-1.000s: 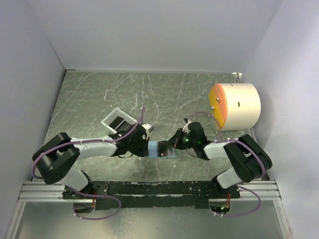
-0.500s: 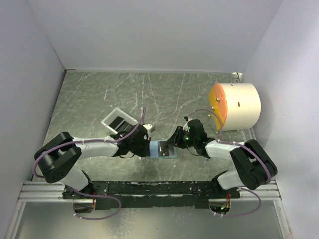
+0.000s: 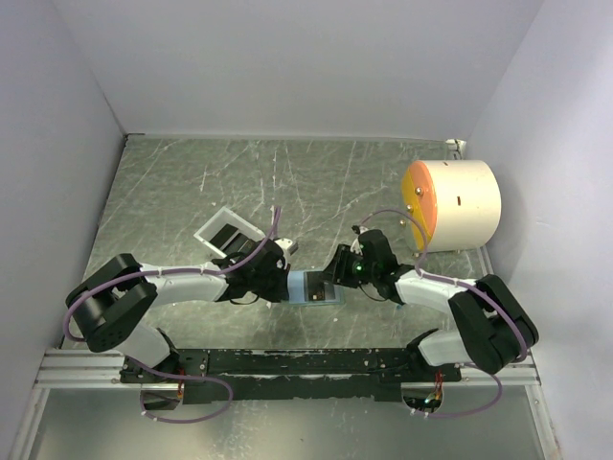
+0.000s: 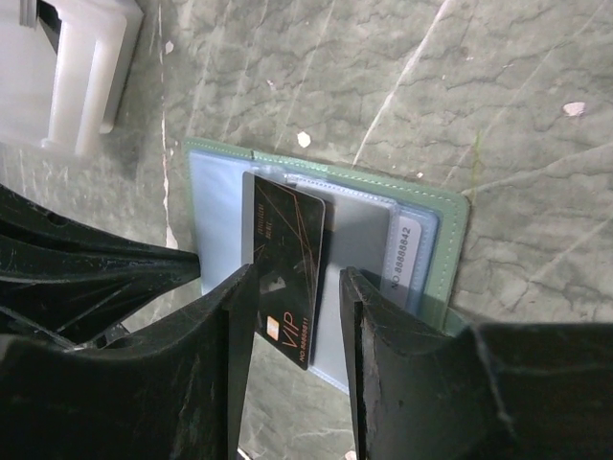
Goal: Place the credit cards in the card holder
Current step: Insert the credit card into the card holder.
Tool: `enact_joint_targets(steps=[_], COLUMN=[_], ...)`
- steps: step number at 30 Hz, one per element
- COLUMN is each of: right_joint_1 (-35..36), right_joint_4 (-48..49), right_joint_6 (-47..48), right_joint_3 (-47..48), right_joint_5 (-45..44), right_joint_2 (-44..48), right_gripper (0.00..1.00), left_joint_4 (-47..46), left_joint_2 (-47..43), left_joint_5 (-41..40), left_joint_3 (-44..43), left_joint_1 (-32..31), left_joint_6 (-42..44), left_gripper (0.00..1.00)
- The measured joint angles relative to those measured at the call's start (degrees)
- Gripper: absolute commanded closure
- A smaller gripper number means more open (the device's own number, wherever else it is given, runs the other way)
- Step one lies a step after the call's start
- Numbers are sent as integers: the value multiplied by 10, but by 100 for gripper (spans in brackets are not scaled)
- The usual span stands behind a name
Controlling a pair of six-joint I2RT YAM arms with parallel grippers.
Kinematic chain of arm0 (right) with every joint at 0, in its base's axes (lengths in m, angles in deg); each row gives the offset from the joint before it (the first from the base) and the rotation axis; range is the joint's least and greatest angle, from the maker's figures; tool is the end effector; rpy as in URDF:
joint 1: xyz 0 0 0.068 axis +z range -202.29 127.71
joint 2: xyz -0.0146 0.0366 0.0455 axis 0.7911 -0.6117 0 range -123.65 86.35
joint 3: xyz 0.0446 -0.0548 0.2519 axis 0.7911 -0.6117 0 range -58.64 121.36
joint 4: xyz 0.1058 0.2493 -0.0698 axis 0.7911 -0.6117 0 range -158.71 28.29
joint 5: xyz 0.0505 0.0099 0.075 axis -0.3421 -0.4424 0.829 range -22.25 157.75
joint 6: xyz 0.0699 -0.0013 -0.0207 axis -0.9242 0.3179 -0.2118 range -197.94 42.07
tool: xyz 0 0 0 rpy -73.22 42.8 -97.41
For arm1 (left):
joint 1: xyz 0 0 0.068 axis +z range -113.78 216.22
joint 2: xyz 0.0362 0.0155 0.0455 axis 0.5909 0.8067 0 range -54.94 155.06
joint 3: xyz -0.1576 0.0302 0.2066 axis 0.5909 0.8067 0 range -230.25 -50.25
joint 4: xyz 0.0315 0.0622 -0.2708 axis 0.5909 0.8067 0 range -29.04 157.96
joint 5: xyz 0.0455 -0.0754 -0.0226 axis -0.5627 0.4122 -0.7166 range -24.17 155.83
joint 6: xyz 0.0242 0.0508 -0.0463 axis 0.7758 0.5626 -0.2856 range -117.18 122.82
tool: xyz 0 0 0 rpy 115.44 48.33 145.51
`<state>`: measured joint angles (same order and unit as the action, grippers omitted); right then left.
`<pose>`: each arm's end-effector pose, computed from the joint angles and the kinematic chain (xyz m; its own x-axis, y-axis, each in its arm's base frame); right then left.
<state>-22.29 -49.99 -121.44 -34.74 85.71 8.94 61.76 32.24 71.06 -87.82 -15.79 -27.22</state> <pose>0.2233 0.1506 0.0953 -0.8831 0.2463 -0.3994 -0.0921 0.7436 0.6623 0.1866 -0.2479 0.0996 -0.8214 0.2419 -0.5166 0.4730 0.7950 -0.3798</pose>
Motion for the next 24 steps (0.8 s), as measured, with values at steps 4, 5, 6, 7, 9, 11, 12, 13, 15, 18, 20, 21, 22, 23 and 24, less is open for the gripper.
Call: enact_joint_targets(steps=[4,5,6,7,9,11,12,13,15,18,20,21,22,23,24], right_joint_1=[12,14,17,20,26,35,39,43,52,65,72,74,76,78,79], right_joint_4=[2,2,3,3,5,7,8,9,9,11,13,13,14,14,14], right_joint_6=[-2,-2,-3,-3,-5,-6,-7,-8,-11,-15,-16,-16,-16,-16,-16], right_joint_3=[0,0,0,0,2,5,5,6,9,14,16,18,19,21,24], right_joint_5=[0,0,0,0,0,-2,-2,-4,-7,-12,-15,-17,-19,-21,-23], right_joint_2=[-4,-5,-6,-8,-12,-15,-17,-18,-23,-30,-34,-36,-39,-42,-45], right_gripper=[69,69,69,70,70,70,71,71,73,74,74,74,74,74,74], left_joint_4=[0,0,0,1,1,1,1,1,1,1,1,1,1,1,1], left_joint_2=[0,0,0,1,1,1,1,1,1,1,1,1,1,1,1], left_joint_5=[0,0,0,0,0,0,0,0,0,0,0,0,-1,-1,-1], left_joint_3=[0,0,-1,-1,-1,-1,-1,-1,-1,-1,-1,-1,-1,-1,-1], left_joint_1=[0,0,0,0,0,0,0,0,0,0,0,-1,-1,-2,-2], left_joint_6=[0,0,0,0,0,0,0,0,0,0,0,0,0,0,0], left_gripper=[93,93,93,93,93,93,93,93,93,93,93,93,93,93,93])
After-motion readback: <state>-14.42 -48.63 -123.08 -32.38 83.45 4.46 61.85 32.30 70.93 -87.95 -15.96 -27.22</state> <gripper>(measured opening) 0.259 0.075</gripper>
